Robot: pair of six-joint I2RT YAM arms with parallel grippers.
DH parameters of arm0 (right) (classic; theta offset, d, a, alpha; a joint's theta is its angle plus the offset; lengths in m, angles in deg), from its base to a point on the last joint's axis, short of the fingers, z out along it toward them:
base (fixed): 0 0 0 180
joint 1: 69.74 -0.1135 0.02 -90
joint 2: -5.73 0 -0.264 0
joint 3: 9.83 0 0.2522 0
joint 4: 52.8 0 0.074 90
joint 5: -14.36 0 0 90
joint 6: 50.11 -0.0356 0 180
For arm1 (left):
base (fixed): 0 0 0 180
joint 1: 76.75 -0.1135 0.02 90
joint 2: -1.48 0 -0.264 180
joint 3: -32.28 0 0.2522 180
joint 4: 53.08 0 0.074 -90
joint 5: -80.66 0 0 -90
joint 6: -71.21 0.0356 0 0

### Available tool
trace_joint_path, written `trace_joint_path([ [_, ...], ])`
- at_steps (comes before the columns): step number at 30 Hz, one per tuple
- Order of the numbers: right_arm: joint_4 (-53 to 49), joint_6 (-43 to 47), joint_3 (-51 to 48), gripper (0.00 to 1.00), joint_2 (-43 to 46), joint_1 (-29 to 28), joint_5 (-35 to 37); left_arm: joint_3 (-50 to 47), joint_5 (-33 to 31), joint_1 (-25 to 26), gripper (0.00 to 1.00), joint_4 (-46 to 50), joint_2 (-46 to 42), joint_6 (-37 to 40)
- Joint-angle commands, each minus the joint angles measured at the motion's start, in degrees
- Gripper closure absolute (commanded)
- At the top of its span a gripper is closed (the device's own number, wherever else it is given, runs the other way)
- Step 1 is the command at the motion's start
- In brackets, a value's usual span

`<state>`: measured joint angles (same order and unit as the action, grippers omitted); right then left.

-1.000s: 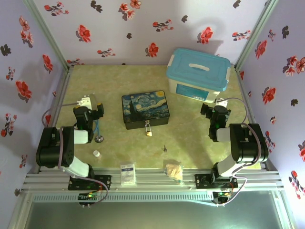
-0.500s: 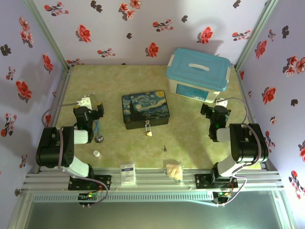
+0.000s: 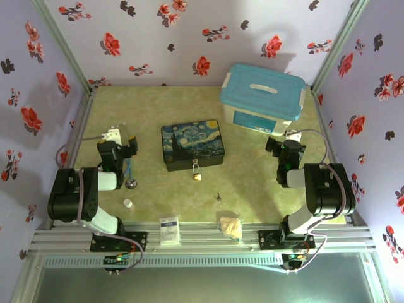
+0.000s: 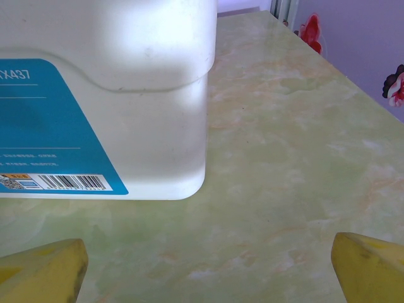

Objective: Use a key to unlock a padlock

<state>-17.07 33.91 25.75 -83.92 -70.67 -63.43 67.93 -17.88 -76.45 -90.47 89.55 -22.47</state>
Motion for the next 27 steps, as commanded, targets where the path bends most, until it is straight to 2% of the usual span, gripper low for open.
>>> trace_joint_path([
  [1,1.18,0.63,0.26,0.01,1.05,-0.22,-0.25,-0.12,-0.07,-0.80,0.00,-0.02,-1.56,0.56],
  [5,-7.05,1.12,1.32,0.01,8.74,-0.39,-1.00,1.14,-0.16,-1.02,0.00,9.96,-11.25,0.43],
  [8,-15.08,0.18,2.97,0.01,15.23,-0.65,-1.50,1.00,-0.41,-1.04,0.00,13.93,-18.84,-1.86],
  [11,-31.90,-11.63,9.28,0.01,20.65,-0.31,0.22,2.71,-0.51,-1.11,0.00,20.78,-26.02,-10.76],
  [13,-42.55,-15.17,13.61,0.01,22.38,0.38,-4.28,4.04,0.84,-1.34,0.00,26.11,-29.59,-20.94],
  [14,-45.89,-16.69,14.60,0.01,23.11,0.49,-7.00,4.25,4.54,-1.62,0.00,27.60,-31.04,-23.17],
  [19,-53.56,-18.54,15.51,0.01,25.88,0.17,-23.64,2.22,18.75,-1.80,0.00,31.37,-36.20,-34.37],
  [22,-59.72,-20.35,16.17,0.05,25.66,-3.28,-27.96,3.65,27.60,1.01,0.00,37.20,-35.82,-38.15],
  [27,-68.54,-19.33,17.01,0.06,25.99,-17.38,-21.01,5.96,26.34,11.42,0.00,50.81,-37.44,-34.80],
])
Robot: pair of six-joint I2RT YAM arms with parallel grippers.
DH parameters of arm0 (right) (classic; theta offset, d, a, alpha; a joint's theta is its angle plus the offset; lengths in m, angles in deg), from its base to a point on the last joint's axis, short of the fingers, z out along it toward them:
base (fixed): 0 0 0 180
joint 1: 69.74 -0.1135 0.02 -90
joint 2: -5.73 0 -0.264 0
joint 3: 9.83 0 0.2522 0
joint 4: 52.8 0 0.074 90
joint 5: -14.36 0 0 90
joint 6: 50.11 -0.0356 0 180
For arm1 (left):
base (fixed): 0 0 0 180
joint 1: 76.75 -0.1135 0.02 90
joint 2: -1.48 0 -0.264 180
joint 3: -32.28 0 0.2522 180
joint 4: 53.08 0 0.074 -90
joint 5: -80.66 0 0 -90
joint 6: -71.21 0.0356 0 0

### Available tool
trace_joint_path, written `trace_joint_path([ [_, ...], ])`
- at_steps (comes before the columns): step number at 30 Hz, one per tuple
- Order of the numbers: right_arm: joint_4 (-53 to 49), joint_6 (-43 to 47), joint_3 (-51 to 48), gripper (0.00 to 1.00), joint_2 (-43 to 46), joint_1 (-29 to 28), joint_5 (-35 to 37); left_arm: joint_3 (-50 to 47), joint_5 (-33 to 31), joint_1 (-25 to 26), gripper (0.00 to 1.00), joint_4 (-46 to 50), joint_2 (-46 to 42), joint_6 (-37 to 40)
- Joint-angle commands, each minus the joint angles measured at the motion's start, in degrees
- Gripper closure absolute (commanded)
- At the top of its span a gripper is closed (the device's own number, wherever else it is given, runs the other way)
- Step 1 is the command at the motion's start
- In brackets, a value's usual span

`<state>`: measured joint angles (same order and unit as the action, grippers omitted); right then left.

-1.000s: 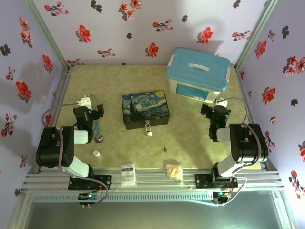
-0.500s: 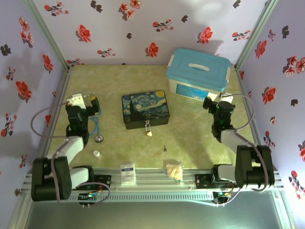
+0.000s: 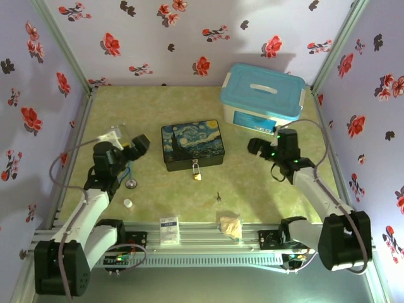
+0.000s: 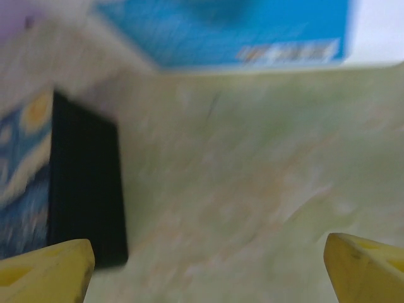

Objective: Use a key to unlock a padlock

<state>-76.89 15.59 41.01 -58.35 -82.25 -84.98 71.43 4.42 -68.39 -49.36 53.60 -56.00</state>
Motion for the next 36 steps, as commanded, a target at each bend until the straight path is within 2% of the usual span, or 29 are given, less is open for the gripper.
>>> trace_joint_path([
  [1,-9.49,-1.46,1.60,0.06,0.51,-8.73,2.00,2.40,4.08,5.30,0.00,10.80,-2.15,-1.56],
  [4,-10.49,-4.29,0.69,0.09,0.21,-17.63,6.92,0.92,3.54,11.86,0.00,11.73,-4.28,-3.88],
  [8,-9.95,-8.49,-0.30,0.17,-1.61,-28.44,13.42,-3.33,-0.57,19.90,0.00,9.07,-6.65,-12.28],
  [12,-7.05,-12.08,-1.92,0.28,-3.84,-36.22,14.29,-6.06,-4.51,26.62,0.00,5.47,-6.88,-17.48],
  [16,-7.61,-14.49,-1.62,0.34,-6.59,-42.38,17.52,-6.25,-7.98,32.87,0.00,3.88,-4.15,-18.80],
  [22,-4.97,-17.70,-3.15,0.42,-9.09,-47.19,18.59,-7.01,-9.57,36.85,0.00,-1.72,-0.16,-20.79],
  [28,-4.41,-18.23,-2.58,0.50,-12.27,-50.16,19.38,-6.40,-11.92,38.30,0.00,-1.66,1.40,-21.29],
  [36,-3.74,-19.41,-2.17,0.52,-17.04,-53.29,21.82,-6.77,-12.59,39.36,0.00,-4.14,2.94,-22.04],
])
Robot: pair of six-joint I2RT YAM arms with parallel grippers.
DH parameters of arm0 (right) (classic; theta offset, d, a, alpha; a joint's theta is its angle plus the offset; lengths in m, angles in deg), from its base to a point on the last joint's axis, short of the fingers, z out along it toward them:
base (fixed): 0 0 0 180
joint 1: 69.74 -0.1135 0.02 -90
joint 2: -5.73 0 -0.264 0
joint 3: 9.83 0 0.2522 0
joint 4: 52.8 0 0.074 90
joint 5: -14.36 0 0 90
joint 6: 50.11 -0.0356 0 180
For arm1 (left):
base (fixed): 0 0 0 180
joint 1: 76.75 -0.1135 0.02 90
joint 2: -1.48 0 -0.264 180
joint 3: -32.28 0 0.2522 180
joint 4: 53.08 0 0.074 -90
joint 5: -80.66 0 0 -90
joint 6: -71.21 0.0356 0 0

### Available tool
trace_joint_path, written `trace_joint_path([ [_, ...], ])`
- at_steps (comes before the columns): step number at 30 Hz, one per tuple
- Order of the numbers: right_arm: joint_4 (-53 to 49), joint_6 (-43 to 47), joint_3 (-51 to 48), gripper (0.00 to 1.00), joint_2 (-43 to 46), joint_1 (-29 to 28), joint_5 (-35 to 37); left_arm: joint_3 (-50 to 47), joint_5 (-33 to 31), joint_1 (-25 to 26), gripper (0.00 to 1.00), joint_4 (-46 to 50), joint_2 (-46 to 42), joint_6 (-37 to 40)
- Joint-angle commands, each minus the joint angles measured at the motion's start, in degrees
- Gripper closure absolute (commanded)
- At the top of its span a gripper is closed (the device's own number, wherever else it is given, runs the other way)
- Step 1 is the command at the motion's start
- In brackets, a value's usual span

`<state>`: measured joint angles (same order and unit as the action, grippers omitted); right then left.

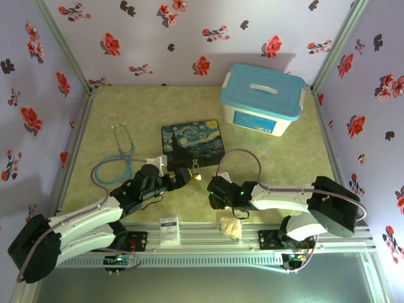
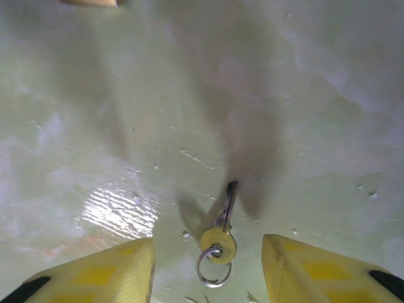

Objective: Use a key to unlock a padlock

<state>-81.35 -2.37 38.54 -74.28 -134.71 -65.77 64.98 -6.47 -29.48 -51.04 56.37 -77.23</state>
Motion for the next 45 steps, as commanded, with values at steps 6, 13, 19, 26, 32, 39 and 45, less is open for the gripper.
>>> trace_joint_path([
  [6,-1.12,-1.92,1.68,0.61,-4.01,-3.34,5.08,-0.55,-2.36,0.46,0.00,-2.17,-0.13,-0.46],
  [13,-1.06,-2.30,1.97,0.73,-6.09,-5.25,6.09,-0.95,-3.08,0.46,0.00,-1.91,-0.32,-0.63],
  [19,1.08,-3.87,0.42,0.99,-5.37,-5.25,5.05,-0.80,-3.57,0.45,0.00,-1.81,0.00,-0.34],
  [26,5.95,-1.75,-5.16,1.00,3.40,-1.74,-0.55,1.08,-3.31,0.46,0.00,2.58,-3.47,4.52],
  [32,12.19,2.26,-10.19,1.00,13.19,5.52,-10.82,-0.76,0.87,1.64,0.01,-10.16,-0.56,3.93],
  [39,18.53,5.99,-12.39,1.00,24.36,7.99,-18.44,1.73,9.16,3.60,0.08,-22.35,7.67,6.53],
  [45,25.88,5.10,-14.64,1.00,31.25,8.17,-21.87,2.62,16.74,3.97,0.29,-35.90,14.15,3.17],
])
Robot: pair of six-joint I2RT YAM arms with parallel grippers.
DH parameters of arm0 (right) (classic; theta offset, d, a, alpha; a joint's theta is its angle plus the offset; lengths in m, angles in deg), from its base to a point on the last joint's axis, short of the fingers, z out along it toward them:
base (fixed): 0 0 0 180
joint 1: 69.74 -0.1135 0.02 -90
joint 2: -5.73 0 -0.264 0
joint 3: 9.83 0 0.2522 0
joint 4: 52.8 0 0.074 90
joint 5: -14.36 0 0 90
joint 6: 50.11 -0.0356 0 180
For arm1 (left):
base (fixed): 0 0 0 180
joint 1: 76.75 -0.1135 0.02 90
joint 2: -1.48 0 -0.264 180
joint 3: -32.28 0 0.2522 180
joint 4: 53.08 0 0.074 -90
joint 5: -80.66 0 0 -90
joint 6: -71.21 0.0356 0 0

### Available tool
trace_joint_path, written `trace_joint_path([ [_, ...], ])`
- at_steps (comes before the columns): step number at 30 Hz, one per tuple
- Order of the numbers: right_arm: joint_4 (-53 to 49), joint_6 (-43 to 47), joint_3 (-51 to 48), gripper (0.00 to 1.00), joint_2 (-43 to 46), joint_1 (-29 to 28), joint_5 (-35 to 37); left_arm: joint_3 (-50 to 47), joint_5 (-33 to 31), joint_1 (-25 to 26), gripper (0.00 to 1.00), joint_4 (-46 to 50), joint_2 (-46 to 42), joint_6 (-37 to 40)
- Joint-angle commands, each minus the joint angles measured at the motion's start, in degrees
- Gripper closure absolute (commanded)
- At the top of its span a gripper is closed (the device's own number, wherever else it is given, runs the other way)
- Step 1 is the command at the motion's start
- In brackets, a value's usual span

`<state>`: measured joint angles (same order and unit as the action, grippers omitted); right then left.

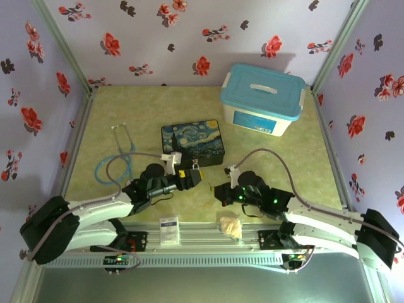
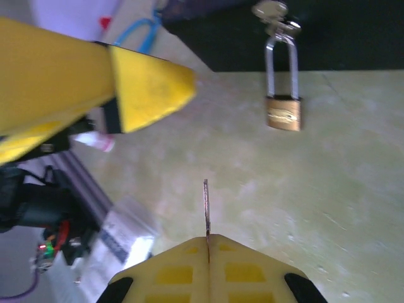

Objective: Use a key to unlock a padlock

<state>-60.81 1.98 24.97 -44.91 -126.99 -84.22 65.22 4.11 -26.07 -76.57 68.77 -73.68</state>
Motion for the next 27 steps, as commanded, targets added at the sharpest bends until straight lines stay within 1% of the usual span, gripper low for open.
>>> trace_joint_path([
  [1,6.22,0.60,-1.16,1.00,2.45,0.55,-4.06,3.38,8.80,0.52,0.30,-11.49,2.38,0.00],
  [2,6.68,0.20,-0.93,1.00,2.88,0.65,-4.53,4.36,11.28,0.56,0.30,-12.02,2.51,0.80],
  [4,8.34,-1.21,-0.88,1.00,3.57,0.63,-5.81,5.15,12.17,0.57,0.31,-10.61,1.52,1.80],
  [7,12.34,-3.18,-1.50,1.00,4.36,0.65,-6.24,5.84,11.69,0.70,0.36,-6.28,-0.10,3.27],
  [10,14.03,-3.14,-1.42,1.00,4.19,0.65,-5.87,5.17,11.62,0.71,0.45,-7.04,-0.36,2.91],
  [14,16.27,-3.27,-0.57,1.00,2.61,0.86,-6.64,4.49,11.77,0.98,0.53,-7.87,-0.96,3.04],
  [19,18.66,-3.91,-0.47,1.00,0.74,2.12,-7.71,4.07,12.30,1.27,0.68,-7.85,-2.31,3.86],
  [23,19.47,-4.37,-0.34,1.00,0.52,3.67,-8.39,3.64,12.21,1.26,0.85,-6.95,-2.69,4.49],
  [24,20.34,-4.79,-0.60,1.00,0.44,3.97,-8.64,3.41,12.16,1.20,0.84,-7.12,-2.69,4.45],
  [25,19.60,-4.54,0.02,1.00,0.36,4.41,-9.57,3.32,12.01,1.27,0.81,-7.06,-2.69,4.40],
  [27,15.08,-2.48,1.98,1.00,0.49,4.61,-10.03,3.36,11.95,1.27,0.79,-6.55,-2.53,4.53],
])
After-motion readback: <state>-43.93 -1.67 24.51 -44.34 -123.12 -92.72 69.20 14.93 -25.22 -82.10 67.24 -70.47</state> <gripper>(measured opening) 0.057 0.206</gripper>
